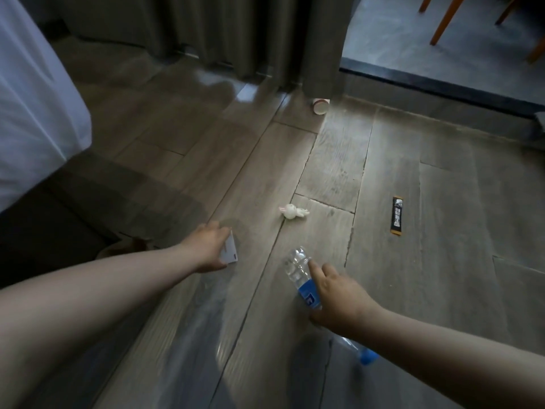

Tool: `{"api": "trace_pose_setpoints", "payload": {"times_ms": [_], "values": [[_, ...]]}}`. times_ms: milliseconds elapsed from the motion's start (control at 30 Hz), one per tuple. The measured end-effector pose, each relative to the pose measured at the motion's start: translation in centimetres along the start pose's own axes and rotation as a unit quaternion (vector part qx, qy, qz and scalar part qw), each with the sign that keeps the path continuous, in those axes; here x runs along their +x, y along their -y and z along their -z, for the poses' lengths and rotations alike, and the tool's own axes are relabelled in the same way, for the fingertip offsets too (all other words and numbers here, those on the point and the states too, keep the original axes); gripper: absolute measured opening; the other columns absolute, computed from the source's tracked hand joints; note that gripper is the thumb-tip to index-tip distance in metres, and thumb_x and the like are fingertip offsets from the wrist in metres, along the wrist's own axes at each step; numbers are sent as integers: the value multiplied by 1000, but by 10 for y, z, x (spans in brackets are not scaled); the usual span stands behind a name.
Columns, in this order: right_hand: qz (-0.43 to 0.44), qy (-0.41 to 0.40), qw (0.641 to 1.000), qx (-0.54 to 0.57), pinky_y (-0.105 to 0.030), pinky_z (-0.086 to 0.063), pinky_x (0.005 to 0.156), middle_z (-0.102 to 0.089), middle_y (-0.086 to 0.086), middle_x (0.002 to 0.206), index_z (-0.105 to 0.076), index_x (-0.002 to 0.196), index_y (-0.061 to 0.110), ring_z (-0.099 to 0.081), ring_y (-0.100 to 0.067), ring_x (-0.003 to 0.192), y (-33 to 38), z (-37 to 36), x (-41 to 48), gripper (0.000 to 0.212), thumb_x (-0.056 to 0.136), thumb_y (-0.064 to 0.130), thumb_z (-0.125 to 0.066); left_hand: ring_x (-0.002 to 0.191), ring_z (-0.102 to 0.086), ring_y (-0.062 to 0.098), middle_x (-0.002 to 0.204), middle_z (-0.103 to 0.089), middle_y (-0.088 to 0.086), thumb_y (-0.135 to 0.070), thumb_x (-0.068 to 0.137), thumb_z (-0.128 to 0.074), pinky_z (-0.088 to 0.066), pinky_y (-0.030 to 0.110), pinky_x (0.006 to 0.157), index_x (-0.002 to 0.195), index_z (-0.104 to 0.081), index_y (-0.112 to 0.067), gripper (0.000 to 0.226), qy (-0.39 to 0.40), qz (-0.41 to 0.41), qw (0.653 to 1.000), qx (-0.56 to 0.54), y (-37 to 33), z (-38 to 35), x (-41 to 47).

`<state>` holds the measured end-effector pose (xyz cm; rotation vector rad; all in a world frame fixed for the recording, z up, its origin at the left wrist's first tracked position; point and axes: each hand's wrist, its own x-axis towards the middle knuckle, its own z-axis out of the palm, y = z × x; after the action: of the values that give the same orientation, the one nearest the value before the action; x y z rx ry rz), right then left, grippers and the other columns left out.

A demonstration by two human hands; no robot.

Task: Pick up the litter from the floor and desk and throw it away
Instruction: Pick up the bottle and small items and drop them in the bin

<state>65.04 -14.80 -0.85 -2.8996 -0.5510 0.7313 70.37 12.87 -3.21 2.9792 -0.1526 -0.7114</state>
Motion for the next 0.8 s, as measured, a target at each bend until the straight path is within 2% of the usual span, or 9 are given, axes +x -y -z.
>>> {"api": "trace_pose_setpoints", "payload": {"times_ms": [100, 200, 300, 500, 633, 800], "values": [[-12, -5, 999, 31, -33, -52, 87, -44, -6, 135, 2, 153, 21, -56, -21, 106, -6, 0, 2, 98, 84, 31, -66, 129, -41, 30, 143, -37, 11, -43, 80, -68, -35, 30, 104, 143, -33, -14, 78, 19, 5, 1000, -11, 0, -4, -3], [-18, 2, 999, 33, -32, -55, 84, -49, -8, 133, 2, 153, 19, -60, -20, 101, -17, -4, 2, 93, 87, 32, -62, 121, -48, 27, 134, -49, 10, -44, 83, -64, -41, 31, 97, 130, -47, -13, 58, 23, -15, 999, -24, -11, -14, -5], [-39, 10, 998, 40, -30, -55, 84, -50, -8, 133, -1, 153, 19, -61, -19, 101, -30, -8, 5, 94, 85, 34, -64, 115, -53, 27, 128, -54, 9, -42, 86, -61, -44, 34, 93, 126, -49, -16, 50, -18, -41, 999, -30, -25, -11, 2], [-108, 33, 991, 76, -31, -48, 91, -49, -9, 136, 3, 153, 16, -56, -22, 114, -49, -7, 11, 97, 86, 40, -62, 121, -48, 27, 135, -46, 9, -40, 86, -64, -42, 34, 97, 135, -44, -15, 58, -73, -73, 991, -85, -62, 17, 41], [-107, 23, 991, 81, -32, -49, 93, -48, -10, 136, 6, 153, 15, -56, -21, 113, -49, -15, 12, 93, 91, 40, -58, 123, -45, 30, 135, -43, 10, -34, 84, -66, -38, 36, 102, 133, -43, -12, 59, -93, -121, 985, -80, -89, 24, 72], [-101, 20, 991, 84, -32, -50, 91, -48, -8, 137, 9, 152, 16, -56, -19, 111, -55, -14, 14, 94, 91, 40, -58, 122, -43, 33, 138, -41, 11, -32, 83, -65, -36, 38, 103, 131, -43, -11, 56, -103, -124, 986, -40, -109, 20, 101]]}}
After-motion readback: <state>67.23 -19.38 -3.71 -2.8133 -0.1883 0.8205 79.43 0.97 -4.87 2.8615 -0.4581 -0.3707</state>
